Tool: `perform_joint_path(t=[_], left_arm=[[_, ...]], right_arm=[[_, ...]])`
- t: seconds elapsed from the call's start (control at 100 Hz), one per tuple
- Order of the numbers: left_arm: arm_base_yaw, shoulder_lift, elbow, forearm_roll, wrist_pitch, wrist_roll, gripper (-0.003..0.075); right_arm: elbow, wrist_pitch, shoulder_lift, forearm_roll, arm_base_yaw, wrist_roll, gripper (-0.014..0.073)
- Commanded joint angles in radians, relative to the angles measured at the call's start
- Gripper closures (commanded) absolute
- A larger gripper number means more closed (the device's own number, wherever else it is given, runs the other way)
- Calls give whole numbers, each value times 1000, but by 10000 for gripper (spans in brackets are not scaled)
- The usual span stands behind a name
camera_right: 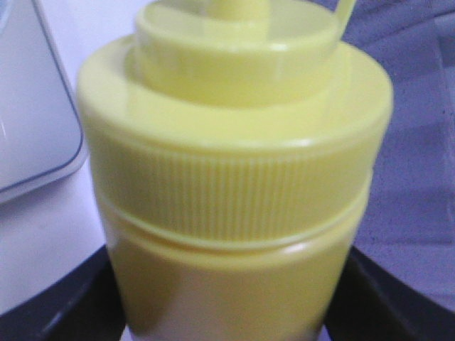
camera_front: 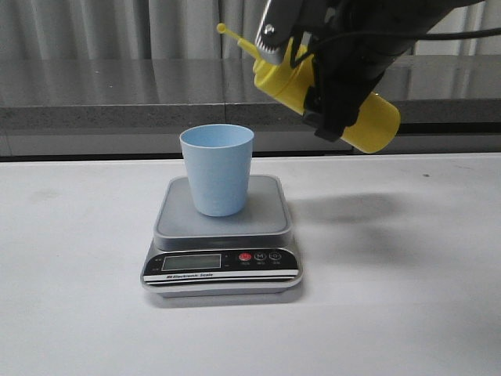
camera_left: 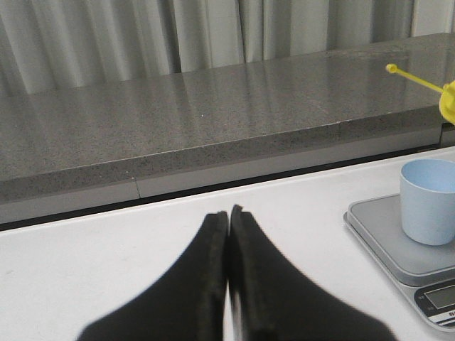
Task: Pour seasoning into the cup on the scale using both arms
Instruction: 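Tilt the bottle upright and move it back beside the scale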
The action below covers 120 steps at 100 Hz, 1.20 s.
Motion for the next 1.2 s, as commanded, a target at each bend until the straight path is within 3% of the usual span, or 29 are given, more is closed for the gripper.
perform_joint_path(t=[0.0,0.16,0.4,0.71,0.87,1.19], left_arm=[[4,14,-27,11,-80,-9,740],[4,14,-27,11,-80,-9,740],[4,14,-27,11,-80,-9,740],[4,14,-27,11,-80,-9,740],[4,14,-27,11,-80,-9,740],[4,14,-27,11,-80,-9,740]], right_arm=[[-35,-74,-81,85,-42,42,378],[-9,-188,-127,248,-120,48,378],[99,-488,-175,474,-237,48,378],[293,-783,-179,755,-279,10,378],[395,-947,-179,805,-279,-70,378],[459,-1088,-118,785,-279,-96,378]])
